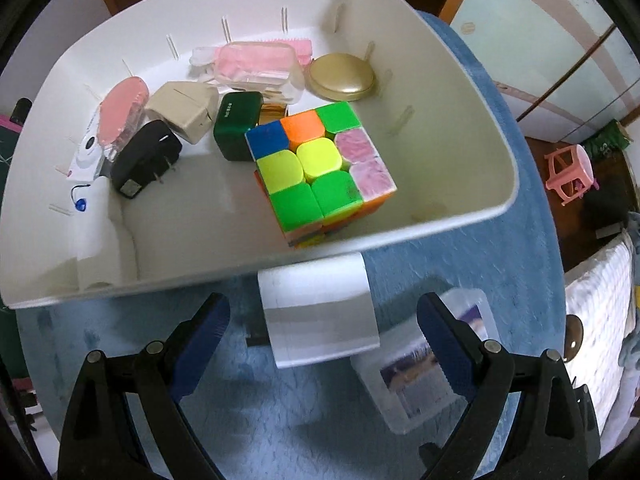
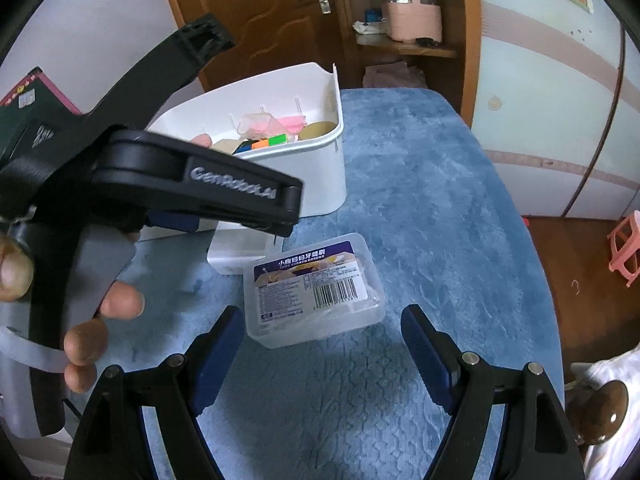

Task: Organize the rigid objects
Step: 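Grasp the white charger block with the left tool while the right tool grasps the toothbrush box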

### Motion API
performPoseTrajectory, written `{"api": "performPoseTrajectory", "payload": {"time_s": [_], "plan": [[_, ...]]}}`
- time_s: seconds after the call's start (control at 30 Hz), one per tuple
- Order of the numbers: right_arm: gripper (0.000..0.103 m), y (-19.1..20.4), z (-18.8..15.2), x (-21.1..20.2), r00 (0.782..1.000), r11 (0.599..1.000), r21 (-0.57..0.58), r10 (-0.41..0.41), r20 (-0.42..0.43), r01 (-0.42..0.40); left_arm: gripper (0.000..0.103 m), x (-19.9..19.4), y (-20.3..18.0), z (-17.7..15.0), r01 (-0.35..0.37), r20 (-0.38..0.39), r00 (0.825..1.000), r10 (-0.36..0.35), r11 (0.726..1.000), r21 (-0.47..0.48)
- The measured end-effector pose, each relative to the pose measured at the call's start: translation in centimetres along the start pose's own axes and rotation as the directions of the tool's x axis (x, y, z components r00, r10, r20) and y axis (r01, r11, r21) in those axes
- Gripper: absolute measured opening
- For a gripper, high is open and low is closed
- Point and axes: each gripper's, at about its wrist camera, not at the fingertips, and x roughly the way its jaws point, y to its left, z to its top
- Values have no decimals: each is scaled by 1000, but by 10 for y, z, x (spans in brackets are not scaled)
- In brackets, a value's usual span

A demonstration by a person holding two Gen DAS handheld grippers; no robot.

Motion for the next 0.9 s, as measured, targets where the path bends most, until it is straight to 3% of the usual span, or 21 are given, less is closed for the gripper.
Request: {"api": "performPoseTrajectory", "payload": {"time_s": [0.2,0.47,0.7,0.9], "plan": [[82,8,4,20,999,997,-70,-29,-24,27,95,13,10,2,2,-34,999,-3,1000,-25],[91,18,11,37,999,990,-133,-49,-16,46,95,21,30,-1,4,-60,998,-7,999,-54],[95,32,8,56,992,962,-251,-124,-38,111,94,25,44,-2,11,-55,998,-15,998,-58],[95,28,10,64,992,971,-224,-106,-62,89,82,22,41,-9,37,-41,998,-39,998,-57]]}}
